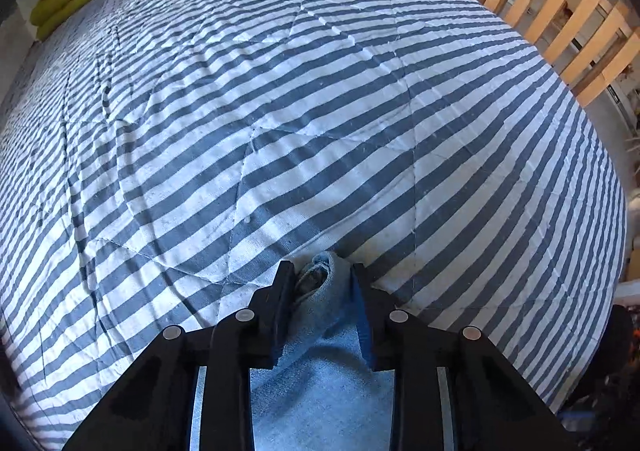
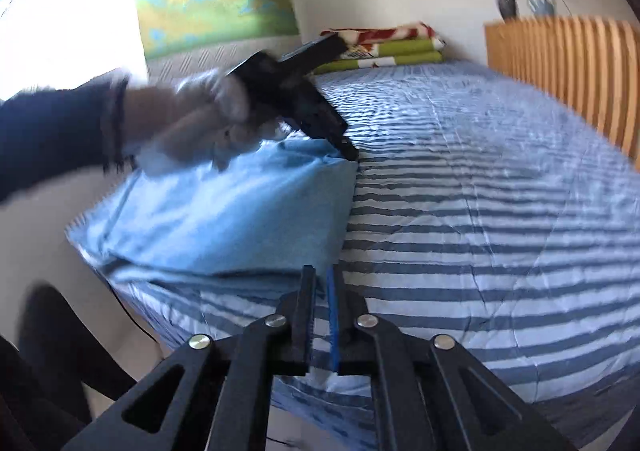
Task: Fold clothes
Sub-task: 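Grasp the folded jeans edge with the left tool while the right tool holds the opposite edge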
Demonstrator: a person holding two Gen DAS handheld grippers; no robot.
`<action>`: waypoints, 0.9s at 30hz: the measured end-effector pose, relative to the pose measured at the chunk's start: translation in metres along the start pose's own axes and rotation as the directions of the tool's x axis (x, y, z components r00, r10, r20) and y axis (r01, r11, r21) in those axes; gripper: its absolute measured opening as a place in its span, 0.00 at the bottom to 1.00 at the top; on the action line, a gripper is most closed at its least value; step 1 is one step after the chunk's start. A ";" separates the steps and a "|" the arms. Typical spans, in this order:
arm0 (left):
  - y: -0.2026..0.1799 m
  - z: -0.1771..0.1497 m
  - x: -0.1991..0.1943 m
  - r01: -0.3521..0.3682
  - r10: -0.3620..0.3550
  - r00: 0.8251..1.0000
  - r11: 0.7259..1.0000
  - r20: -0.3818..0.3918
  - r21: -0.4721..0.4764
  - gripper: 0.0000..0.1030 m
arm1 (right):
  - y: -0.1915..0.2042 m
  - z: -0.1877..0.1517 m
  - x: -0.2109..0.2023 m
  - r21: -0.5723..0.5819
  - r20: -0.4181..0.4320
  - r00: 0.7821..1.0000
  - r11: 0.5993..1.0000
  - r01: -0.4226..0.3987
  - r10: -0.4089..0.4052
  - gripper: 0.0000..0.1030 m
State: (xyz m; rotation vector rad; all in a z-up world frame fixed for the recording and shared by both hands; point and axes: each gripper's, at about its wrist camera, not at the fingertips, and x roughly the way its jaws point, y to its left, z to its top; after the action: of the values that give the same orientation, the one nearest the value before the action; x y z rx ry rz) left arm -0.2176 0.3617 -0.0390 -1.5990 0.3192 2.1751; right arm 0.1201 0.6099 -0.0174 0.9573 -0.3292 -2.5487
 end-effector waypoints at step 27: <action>-0.025 -0.026 -0.060 0.070 -0.086 0.987 0.989 -0.132 -0.128 0.60 | 0.072 0.047 0.064 -0.061 -0.058 0.998 0.998 0.023 -0.027 0.09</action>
State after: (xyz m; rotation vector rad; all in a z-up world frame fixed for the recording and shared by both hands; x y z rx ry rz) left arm -0.1693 0.3607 0.0114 -1.8019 0.1624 2.0661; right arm 0.0649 0.5205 0.0056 1.0182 -0.2236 -2.5319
